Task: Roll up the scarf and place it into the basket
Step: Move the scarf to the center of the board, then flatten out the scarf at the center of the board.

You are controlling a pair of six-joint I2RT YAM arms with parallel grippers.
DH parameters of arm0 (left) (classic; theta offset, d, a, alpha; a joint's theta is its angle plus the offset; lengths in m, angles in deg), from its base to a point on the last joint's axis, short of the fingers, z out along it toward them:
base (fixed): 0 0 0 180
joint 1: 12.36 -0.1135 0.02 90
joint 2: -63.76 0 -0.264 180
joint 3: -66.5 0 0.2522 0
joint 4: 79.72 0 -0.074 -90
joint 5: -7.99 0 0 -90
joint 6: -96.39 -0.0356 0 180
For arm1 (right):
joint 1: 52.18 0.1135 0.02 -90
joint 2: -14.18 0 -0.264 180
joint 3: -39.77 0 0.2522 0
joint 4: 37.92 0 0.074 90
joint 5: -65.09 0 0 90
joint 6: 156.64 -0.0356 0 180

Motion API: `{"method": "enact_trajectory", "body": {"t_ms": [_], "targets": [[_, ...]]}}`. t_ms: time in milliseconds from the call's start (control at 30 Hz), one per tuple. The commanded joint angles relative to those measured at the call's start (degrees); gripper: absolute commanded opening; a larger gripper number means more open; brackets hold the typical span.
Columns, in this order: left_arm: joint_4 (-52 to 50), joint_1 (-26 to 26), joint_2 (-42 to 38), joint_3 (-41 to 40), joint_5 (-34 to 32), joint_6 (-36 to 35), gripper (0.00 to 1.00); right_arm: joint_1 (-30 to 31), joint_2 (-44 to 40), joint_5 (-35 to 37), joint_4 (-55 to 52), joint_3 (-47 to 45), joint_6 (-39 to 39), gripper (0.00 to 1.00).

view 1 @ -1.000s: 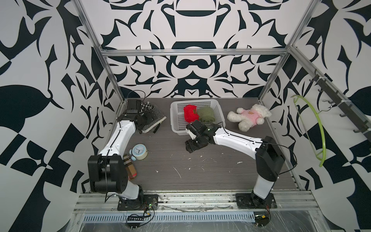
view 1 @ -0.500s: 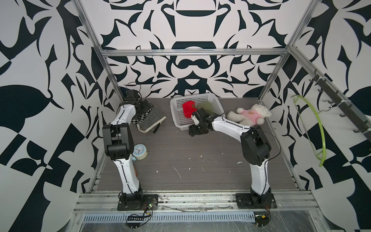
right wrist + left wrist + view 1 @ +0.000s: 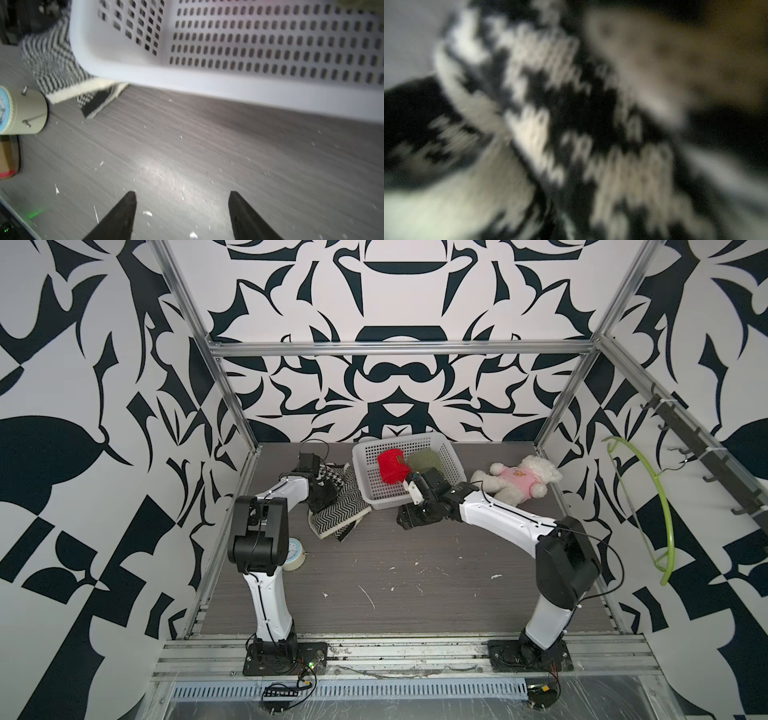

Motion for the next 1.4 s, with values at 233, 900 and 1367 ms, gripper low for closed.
{"method": "enact_trajectory", "body": {"t_ms": [233, 900, 1367], "targets": [[-11.69, 15.88, -20.30, -14.90, -6.80, 6.98, 0.00, 0.16, -16.77, 3.13, -4.13, -6.60, -1.29, 0.73], [-17.20, 20.85, -39.91, -24.57, -12.23, 6.80, 0.97, 0.38, -20.27, 0.11, 1.94, -24.34, -7.55, 0.73], [-15.16, 19.54, -35.34, -23.54, -9.69, 4.13, 0.99, 4.38, -8.73, -15.20, 18.52, -26.56, -16.22, 0.34]]}}
